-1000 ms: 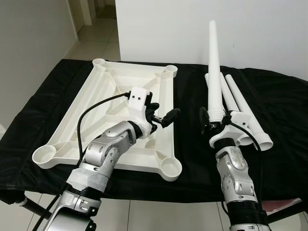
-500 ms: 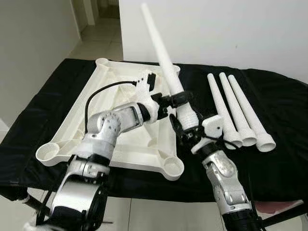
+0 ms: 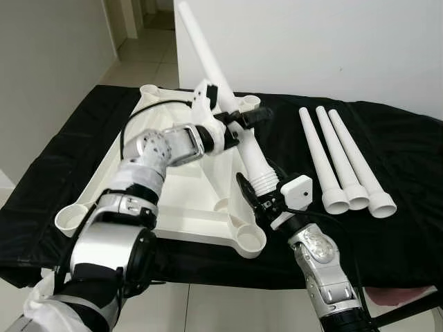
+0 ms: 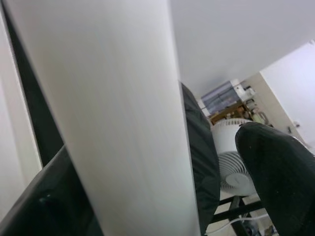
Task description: Building children table
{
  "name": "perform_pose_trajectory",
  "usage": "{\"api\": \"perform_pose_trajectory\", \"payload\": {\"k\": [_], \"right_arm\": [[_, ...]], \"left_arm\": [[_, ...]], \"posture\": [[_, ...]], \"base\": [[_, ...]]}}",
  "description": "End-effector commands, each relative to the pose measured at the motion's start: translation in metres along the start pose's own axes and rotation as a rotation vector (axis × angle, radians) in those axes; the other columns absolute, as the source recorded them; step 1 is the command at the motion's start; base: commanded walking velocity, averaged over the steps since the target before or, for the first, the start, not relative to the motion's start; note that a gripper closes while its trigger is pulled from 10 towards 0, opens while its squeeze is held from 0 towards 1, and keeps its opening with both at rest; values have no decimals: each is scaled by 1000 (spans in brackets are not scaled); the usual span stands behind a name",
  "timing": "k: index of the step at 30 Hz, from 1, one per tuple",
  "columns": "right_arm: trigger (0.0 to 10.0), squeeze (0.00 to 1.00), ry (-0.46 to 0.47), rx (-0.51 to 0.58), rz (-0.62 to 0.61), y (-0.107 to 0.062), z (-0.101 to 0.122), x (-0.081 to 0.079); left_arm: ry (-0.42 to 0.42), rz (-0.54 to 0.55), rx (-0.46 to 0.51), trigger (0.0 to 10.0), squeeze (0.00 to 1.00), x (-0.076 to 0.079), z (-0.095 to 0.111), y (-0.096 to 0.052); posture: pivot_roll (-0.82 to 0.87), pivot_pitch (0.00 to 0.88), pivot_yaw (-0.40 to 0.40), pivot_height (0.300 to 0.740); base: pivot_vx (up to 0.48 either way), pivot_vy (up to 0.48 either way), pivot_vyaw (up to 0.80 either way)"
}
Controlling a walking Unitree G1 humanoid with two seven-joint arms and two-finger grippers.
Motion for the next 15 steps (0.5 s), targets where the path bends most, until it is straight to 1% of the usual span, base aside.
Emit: {"api": "perform_pose_trajectory", "payload": {"k": [1,2,4,6,7,8,9,10,15], "right_arm": [[10000,0,-7,-11,16,-4,-3,-5],[10000,0,-7,-11,16,-4,-3,-5],[10000,0,-10,-14,19,-4,-4,-6],[10000,0,-10,-14,19,-4,-4,-6],[10000,0,-11,-16,18,-4,-4,-7],[10000,0,-13,-16,16,-3,-4,-6],[10000,0,-13,-16,16,-3,-4,-6],[10000,0,-15,-16,13,-3,-5,-6],[10000,0,-18,-13,7,-2,-5,-6]], "left_arm": [[36,-89,67,10000,0,18,26,-1],[36,-89,67,10000,0,18,26,-1],[50,-63,103,10000,0,22,41,-3],[50,-63,103,10000,0,22,41,-3],[38,-60,120,10000,0,24,47,-5],[41,-44,113,510,0,23,48,-6],[41,-44,113,510,0,23,48,-6],[44,-44,102,0,0,22,46,-6],[33,-46,78,0,0,20,41,-4]], "posture": [[12,22,16,740],[12,22,16,740],[15,27,20,740],[15,27,20,740],[15,27,24,740],[14,27,26,740],[14,27,26,740],[15,24,28,740],[15,18,31,740]], "base": [[0,0,0],[0,0,0],[0,0,0],[0,0,0],[0,0,0],[0,0,0],[0,0,0],[0,0,0],[0,0,0]]}}
Point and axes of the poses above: a point about 5 cm out from each wrist's last joint towards the gripper, its own y axis pointing out of the wrist towards the gripper, its own z axis along the axis of the wrist's last joint, x = y × z, the point moved 2 cm from there along y, pointing out of the wrist towards the gripper, and after that the axes turned 7 degrees about -y, right-handed, at the moved point
